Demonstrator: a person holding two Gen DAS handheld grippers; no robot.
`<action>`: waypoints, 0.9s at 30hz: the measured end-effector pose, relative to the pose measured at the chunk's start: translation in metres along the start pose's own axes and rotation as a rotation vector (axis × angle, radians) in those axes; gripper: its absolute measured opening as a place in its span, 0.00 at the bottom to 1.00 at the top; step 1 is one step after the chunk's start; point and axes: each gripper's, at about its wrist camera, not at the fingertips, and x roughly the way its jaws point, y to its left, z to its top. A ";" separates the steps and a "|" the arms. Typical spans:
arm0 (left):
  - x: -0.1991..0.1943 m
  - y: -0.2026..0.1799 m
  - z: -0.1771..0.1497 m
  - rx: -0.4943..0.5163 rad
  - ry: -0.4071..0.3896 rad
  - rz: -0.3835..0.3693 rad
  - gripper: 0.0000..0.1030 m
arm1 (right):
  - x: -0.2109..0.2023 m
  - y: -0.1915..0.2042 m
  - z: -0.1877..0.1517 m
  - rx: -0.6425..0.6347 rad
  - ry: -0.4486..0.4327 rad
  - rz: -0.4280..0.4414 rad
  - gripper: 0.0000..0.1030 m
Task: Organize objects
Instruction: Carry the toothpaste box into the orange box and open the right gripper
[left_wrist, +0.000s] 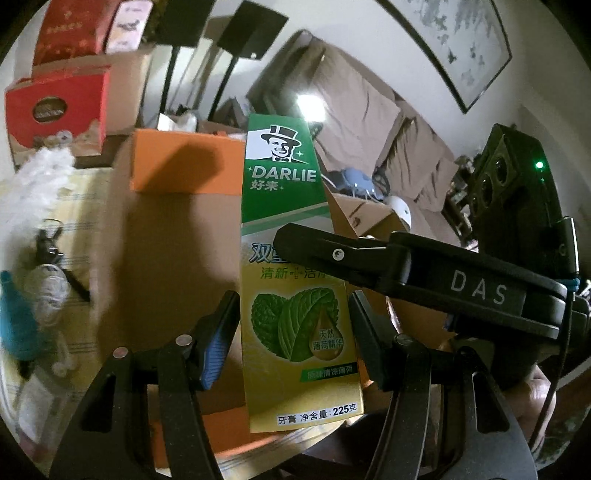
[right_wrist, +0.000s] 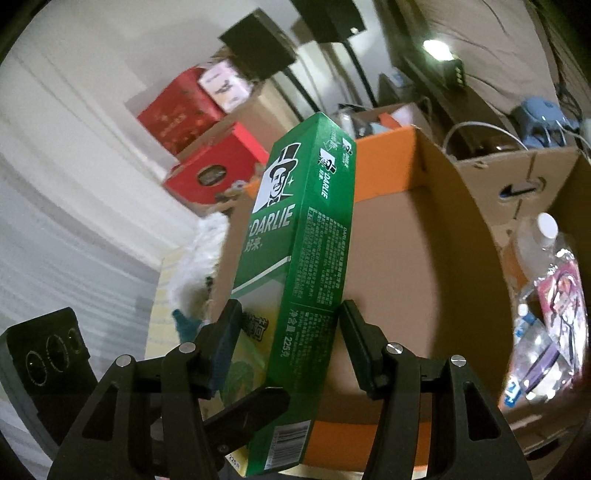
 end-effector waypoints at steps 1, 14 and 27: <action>0.006 -0.002 0.001 -0.005 0.013 -0.004 0.56 | 0.000 -0.006 0.002 0.005 0.005 -0.006 0.55; 0.082 -0.015 0.008 -0.078 0.208 -0.046 0.56 | 0.018 -0.055 0.018 -0.020 0.105 -0.173 0.55; 0.067 -0.007 0.004 -0.055 0.226 -0.067 0.78 | 0.013 -0.052 0.014 -0.046 0.064 -0.234 0.62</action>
